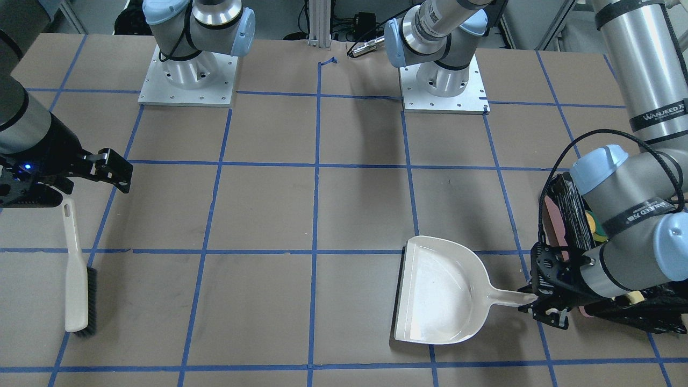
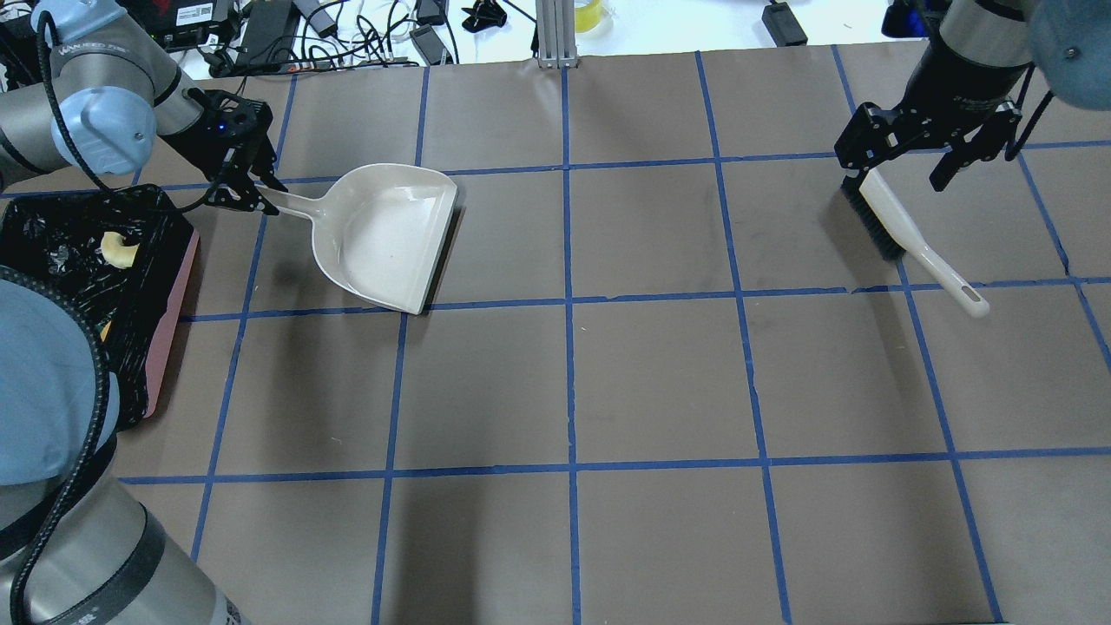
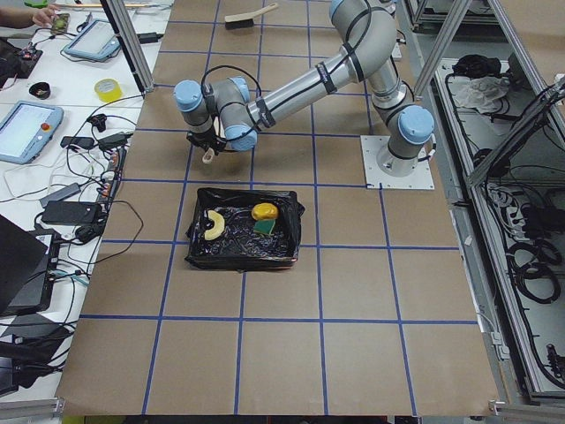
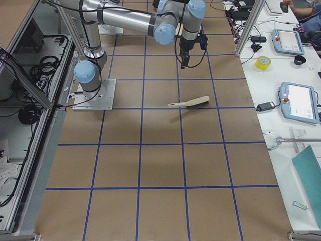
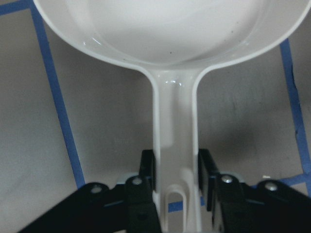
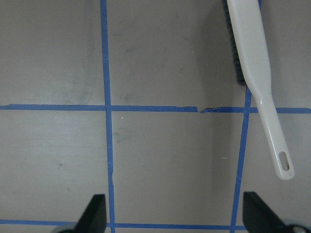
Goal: Sweep and dump trash into bin
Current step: 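Bring the empty dustpan back and lower it onto the table with the left gripper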
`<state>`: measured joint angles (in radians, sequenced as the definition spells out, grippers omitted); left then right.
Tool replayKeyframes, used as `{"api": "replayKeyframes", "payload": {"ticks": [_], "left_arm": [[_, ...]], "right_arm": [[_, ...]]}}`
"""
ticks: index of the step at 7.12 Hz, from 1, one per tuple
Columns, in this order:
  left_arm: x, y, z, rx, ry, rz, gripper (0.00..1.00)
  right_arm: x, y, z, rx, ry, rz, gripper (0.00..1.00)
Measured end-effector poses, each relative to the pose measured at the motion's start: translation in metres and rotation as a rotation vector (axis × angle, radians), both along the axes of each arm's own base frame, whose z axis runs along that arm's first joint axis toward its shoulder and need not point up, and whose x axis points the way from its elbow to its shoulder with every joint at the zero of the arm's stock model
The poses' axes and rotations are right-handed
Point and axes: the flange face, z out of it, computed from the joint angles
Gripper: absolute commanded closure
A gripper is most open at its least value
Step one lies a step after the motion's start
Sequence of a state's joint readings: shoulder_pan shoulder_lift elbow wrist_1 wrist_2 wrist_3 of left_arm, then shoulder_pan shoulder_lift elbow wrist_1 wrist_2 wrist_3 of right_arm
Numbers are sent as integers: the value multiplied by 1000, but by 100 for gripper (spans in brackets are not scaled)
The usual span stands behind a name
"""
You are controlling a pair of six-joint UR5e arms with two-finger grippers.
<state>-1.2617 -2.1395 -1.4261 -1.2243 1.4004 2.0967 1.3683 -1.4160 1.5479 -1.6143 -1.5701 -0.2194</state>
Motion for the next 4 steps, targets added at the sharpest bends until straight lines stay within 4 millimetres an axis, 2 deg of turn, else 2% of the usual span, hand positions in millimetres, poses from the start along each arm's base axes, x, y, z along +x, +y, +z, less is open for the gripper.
{"api": "replayKeyframes", "payload": {"ticks": [4], "left_arm": [[-13,-2,-3,28,-7,115,100]], "right_arm": [[-1,1,3,-1,10,1,0]]}}
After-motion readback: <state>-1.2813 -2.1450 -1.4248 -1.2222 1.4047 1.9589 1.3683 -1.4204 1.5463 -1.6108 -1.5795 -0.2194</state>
